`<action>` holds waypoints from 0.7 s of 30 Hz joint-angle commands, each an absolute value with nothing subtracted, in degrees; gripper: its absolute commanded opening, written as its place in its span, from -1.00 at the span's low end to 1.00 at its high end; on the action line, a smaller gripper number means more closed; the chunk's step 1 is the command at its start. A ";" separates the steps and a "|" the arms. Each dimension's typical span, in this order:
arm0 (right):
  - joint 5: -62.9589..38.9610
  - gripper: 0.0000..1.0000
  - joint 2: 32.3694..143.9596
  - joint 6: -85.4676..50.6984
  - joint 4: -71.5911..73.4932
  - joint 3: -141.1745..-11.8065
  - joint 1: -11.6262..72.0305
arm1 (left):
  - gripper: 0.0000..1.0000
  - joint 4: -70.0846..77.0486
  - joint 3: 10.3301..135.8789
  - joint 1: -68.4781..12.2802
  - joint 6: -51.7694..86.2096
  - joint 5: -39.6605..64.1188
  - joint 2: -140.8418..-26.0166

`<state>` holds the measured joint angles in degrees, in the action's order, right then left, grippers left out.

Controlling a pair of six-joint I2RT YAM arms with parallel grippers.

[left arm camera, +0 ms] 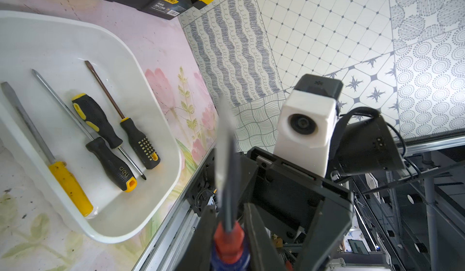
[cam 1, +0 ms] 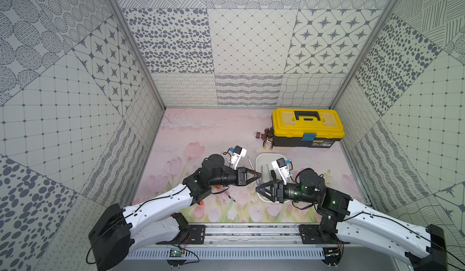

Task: Put the screwdriver on the desktop into the storage box
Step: Place the screwdriver in the storage box.

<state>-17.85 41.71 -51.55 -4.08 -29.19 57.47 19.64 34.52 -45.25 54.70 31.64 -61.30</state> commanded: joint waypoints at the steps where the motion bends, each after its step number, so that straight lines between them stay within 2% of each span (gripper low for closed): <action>1: -18.67 -0.08 41.75 -50.63 -2.51 -29.27 57.05 | -1.00 21.85 35.47 -45.04 50.53 36.38 -59.77; 8: -19.79 -0.59 42.38 -50.63 -1.87 -29.64 57.04 | -1.00 21.23 35.73 -45.06 50.36 36.41 -60.02; 15: -20.05 -0.95 42.71 -50.71 -1.08 -29.28 57.04 | -1.00 19.99 35.77 -45.09 50.24 34.95 -60.25; 16: -19.89 -1.00 42.74 -50.71 -1.08 -29.18 57.04 | -0.76 19.28 35.86 -45.04 50.43 33.94 -60.36; 17: -19.66 -1.00 42.81 -50.67 -1.15 -29.18 57.04 | -0.42 18.99 35.86 -45.11 50.45 33.24 -60.44; 19: -18.63 -1.00 42.81 -50.65 -2.00 -29.22 57.04 | 0.11 18.42 35.99 -45.09 50.76 32.21 -60.64; 21: -16.82 -1.00 42.80 -50.47 -3.54 -29.72 57.04 | 0.35 16.70 36.20 -45.08 50.93 29.53 -60.23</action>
